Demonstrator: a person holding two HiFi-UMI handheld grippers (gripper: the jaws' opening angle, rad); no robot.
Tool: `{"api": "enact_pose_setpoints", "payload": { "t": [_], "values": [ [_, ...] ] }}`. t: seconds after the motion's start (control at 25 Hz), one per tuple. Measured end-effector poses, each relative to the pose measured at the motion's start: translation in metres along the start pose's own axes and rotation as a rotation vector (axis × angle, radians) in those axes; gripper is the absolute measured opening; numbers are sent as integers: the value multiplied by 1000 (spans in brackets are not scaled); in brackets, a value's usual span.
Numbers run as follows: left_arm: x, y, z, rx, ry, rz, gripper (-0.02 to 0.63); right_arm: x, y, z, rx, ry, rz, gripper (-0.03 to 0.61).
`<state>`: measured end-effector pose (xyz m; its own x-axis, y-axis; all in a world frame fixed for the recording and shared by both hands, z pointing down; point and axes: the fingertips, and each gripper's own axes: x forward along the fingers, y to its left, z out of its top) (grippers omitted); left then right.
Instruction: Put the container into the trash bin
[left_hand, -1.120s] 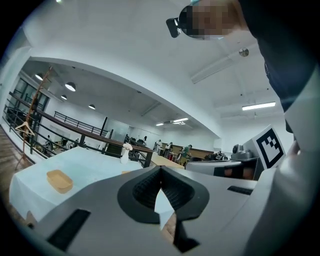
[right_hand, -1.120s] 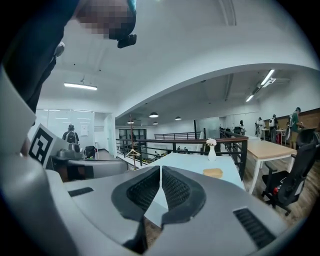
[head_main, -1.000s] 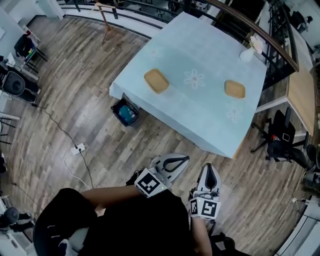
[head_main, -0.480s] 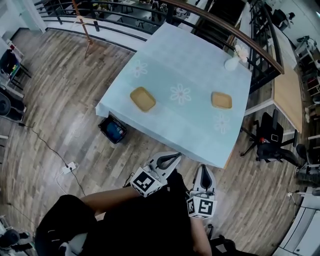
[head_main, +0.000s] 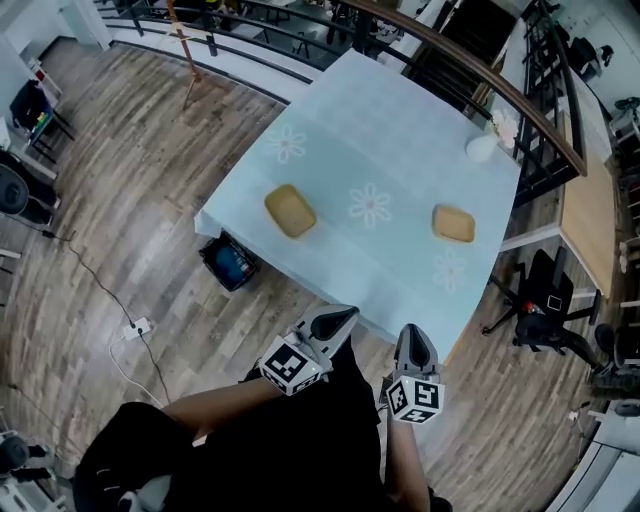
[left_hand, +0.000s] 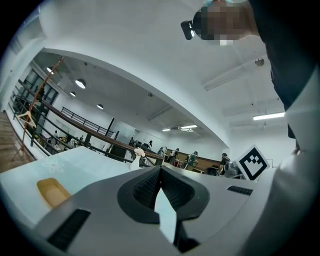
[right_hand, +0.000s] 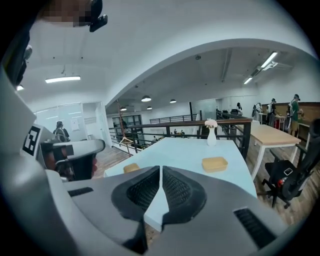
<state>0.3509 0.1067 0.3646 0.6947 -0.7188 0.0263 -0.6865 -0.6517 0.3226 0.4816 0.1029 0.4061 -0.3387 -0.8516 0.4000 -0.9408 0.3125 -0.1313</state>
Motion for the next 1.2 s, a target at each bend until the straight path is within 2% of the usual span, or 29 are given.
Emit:
{"api": "enact_pose_setpoints", "payload": {
  "t": [0.16, 0.48, 0.8, 1.08, 1.2],
  "values": [
    [38, 15, 7, 51, 24, 17, 11, 36, -28, 5, -18, 52, 4, 35],
    [126, 45, 20, 77, 39, 56, 11, 104, -99, 31, -23, 49, -14, 35],
    [185, 65, 4, 38, 112, 70, 11, 178, -158, 17, -20, 145, -7, 35],
    [208, 80, -10, 0, 154, 103, 11, 243, -187, -2, -41, 238, 15, 37],
    [218, 84, -16, -13, 165, 120, 11, 270, -203, -9, -73, 272, 14, 82]
  ]
}}
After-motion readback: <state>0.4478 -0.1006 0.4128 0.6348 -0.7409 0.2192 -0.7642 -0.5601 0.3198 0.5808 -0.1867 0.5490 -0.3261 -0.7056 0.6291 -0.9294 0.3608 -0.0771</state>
